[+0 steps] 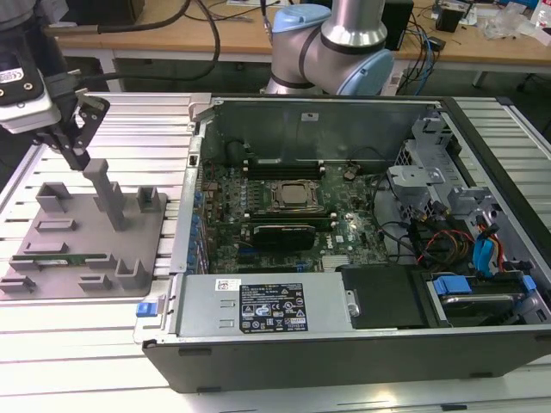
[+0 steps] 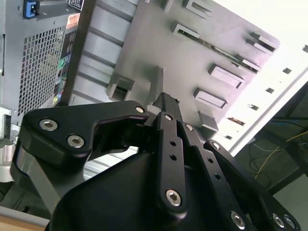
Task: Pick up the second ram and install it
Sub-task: 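Reach for the second ram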
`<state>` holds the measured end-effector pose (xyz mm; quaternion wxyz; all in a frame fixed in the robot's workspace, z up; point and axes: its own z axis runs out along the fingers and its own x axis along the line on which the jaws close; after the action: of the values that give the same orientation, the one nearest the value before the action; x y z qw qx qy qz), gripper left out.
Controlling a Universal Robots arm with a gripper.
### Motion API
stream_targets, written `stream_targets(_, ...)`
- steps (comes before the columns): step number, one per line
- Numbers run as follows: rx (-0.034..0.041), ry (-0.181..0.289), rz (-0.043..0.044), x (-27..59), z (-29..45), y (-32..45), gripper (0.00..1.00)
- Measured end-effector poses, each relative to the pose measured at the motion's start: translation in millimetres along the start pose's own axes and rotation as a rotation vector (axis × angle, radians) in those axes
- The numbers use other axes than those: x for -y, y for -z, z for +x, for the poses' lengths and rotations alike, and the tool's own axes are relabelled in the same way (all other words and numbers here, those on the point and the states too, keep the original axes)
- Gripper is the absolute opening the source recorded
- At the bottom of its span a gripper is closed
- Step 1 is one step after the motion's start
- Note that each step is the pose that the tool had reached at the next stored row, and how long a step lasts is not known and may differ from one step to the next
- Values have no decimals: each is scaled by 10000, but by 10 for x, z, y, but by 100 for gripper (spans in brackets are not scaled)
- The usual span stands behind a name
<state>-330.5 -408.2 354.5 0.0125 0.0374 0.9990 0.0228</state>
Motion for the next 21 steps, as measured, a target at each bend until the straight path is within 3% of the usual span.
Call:
stream_targets(6,0,-1,1,13,115,-85,8)
stream_targets(16,0,-1,1,48,426,-327,8)
stream_targets(21,0,-1,1,58,513,-405,8)
